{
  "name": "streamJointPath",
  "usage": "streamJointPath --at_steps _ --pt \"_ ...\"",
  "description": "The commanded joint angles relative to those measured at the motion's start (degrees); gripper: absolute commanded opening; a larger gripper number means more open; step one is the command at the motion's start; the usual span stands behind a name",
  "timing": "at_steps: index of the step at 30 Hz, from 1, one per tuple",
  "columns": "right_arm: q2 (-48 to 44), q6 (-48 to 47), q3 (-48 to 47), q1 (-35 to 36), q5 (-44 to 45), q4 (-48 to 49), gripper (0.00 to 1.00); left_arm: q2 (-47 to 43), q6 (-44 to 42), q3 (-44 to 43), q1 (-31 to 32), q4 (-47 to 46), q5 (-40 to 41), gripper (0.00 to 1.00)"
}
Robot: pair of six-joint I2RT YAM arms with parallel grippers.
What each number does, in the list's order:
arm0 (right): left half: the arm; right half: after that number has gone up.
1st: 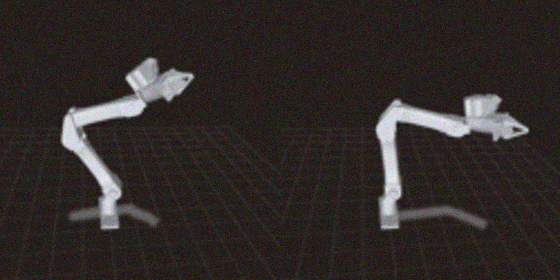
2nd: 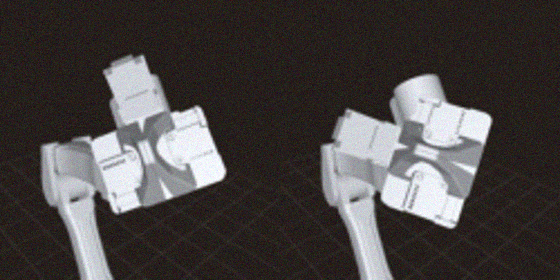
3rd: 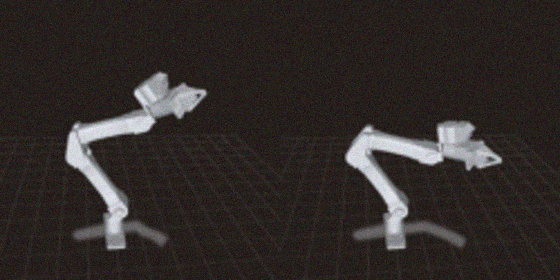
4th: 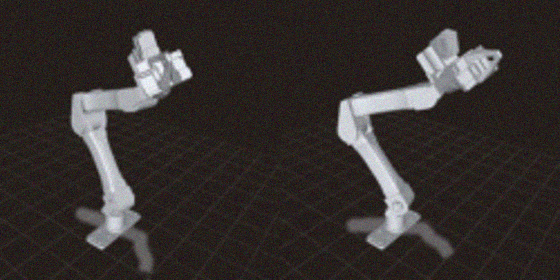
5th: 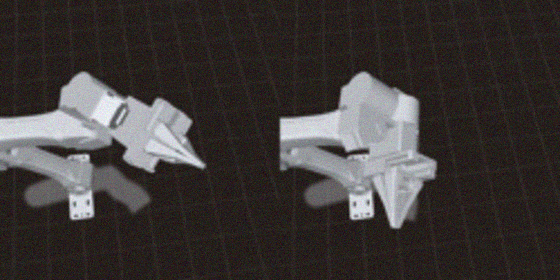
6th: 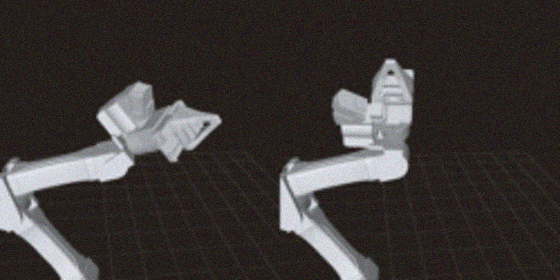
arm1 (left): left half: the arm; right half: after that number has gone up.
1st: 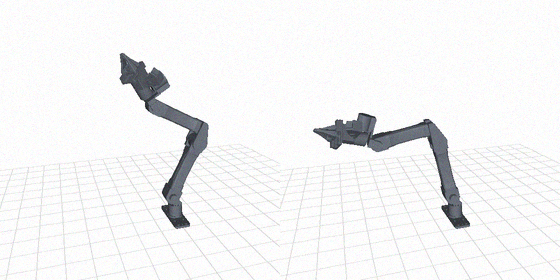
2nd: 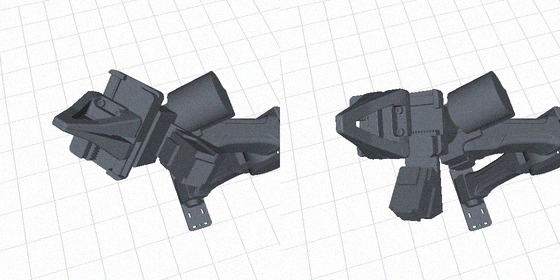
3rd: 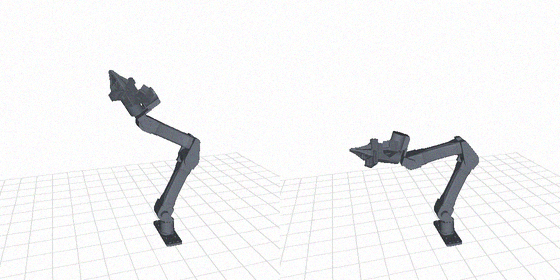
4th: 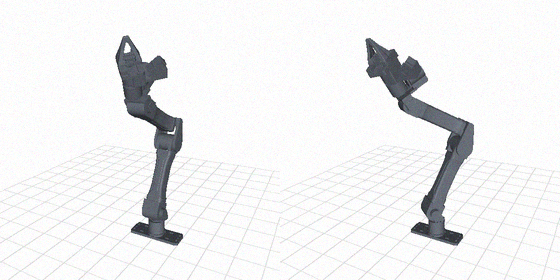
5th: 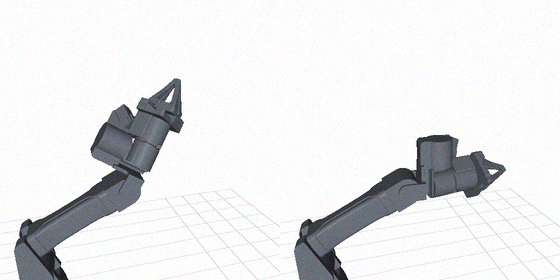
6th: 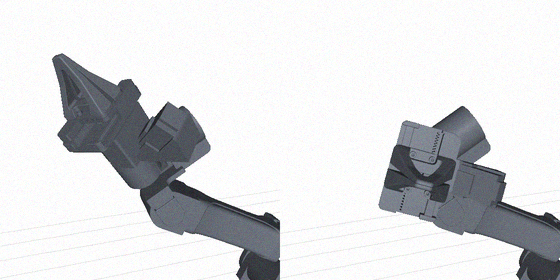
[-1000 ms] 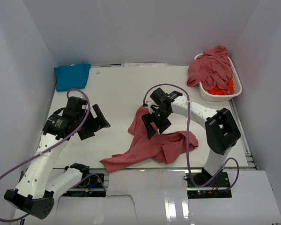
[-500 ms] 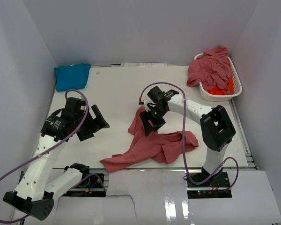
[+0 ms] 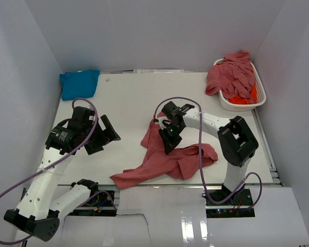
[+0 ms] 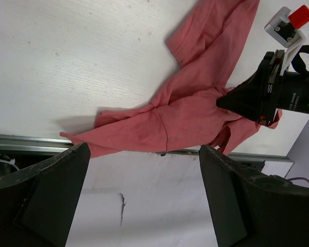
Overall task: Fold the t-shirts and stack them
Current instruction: Flatten out the tshirt
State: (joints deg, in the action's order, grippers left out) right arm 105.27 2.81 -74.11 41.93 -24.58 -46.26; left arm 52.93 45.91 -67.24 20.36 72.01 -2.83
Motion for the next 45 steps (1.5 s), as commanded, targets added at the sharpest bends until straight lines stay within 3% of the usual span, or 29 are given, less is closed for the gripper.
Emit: streamJointPath --at_steps 1,6,9,17,23,25,26,27,30,36,41,45 --pt "-2.3 1.4 -3.7 0.3 0.5 0.8 0.08 -0.6 -0.6 -1.2 -0.3 0.2 0.3 0.98" --pt "-2.9 3.7 -11.0 -0.6 6.3 -1.2 0.08 0.1 -1.0 -1.9 -0.3 0.2 0.2 0.98" --pt "-4.8 6.3 -11.5 -4.7 9.3 -1.6 0.08 0.1 -1.1 -1.8 -0.2 0.2 0.3 0.98" --pt "-6.7 7.8 -4.7 -19.5 15.6 -4.4 0.08 0.1 -1.0 -0.5 -0.3 -0.5 -0.5 0.98" --pt "-8.2 8.3 0.1 -22.0 19.4 -6.1 0.08 0.6 -1.3 -0.2 -0.3 -1.0 -0.8 0.98" --pt "-8.0 7.4 1.4 -22.0 16.2 -6.3 0.13 0.8 -1.3 0.1 -0.3 -1.3 -0.9 0.98" --pt "-8.2 7.4 1.7 -21.8 15.8 -6.0 0.21 0.7 -1.4 0.4 -0.3 -1.7 -1.0 0.98" --pt "-8.6 7.6 1.5 -21.6 15.9 -5.7 0.35 0.8 -1.4 0.6 -0.3 -1.8 -1.4 0.98" --pt "-10.4 7.7 -2.7 -21.3 16.4 -4.0 0.54 1.2 -1.5 1.1 -0.3 -2.0 -1.9 0.98" --pt "-7.4 2.9 -16.4 -17.3 15.9 -3.1 0.61 2.4 -1.5 1.2 -0.3 -1.6 -1.9 0.98" --pt "-2.3 -0.7 -22.0 -11.0 8.6 2.1 0.72 3.2 0.1 1.0 -1.3 -0.2 -1.5 0.98" --pt "6.1 -3.5 -27.6 -7.1 4.0 0.6 0.69 3.6 -0.3 1.5 -5.0 0.9 -2.6 0.98"
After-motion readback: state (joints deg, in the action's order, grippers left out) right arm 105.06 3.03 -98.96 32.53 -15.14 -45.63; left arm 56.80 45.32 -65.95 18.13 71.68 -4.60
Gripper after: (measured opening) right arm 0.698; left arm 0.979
